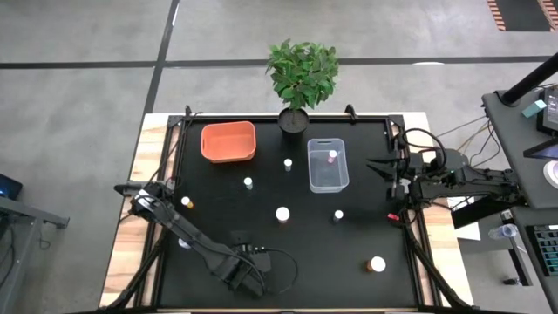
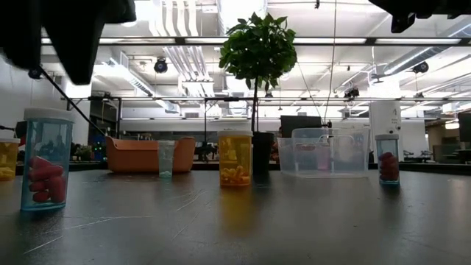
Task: Pick and place medicine bottles into bin by pill shape (circle, oval)
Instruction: Put the blue tablet pill bottle into the orange bin
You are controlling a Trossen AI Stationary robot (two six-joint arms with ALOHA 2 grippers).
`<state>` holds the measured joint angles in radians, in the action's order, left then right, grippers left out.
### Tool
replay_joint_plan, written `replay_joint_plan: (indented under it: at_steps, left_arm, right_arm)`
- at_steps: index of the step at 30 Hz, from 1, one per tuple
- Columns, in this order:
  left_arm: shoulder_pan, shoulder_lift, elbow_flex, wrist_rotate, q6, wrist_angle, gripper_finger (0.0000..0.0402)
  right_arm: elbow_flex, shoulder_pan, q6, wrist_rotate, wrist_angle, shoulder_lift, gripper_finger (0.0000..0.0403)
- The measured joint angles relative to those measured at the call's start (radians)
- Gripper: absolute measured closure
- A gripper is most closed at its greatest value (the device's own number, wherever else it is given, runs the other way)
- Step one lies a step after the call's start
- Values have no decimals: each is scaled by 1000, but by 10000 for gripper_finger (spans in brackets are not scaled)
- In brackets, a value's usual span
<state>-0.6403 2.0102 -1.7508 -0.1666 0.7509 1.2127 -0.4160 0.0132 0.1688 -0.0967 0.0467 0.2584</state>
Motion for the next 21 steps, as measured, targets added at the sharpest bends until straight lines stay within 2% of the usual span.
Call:
replay_joint_plan:
  at_steps: [11, 16, 21]
  left_arm:
    - [10, 0, 122, 3, 0, -84, 176]
    - [11, 1, 134, 4, -1, -124, 178]
    - [11, 1, 135, 4, -3, -123, 215]
  right_arm:
    - [0, 0, 0, 0, 0, 0, 344]
    - [0, 0, 0, 0, 0, 0, 344]
    - [1, 0, 0, 0, 0, 0, 344]
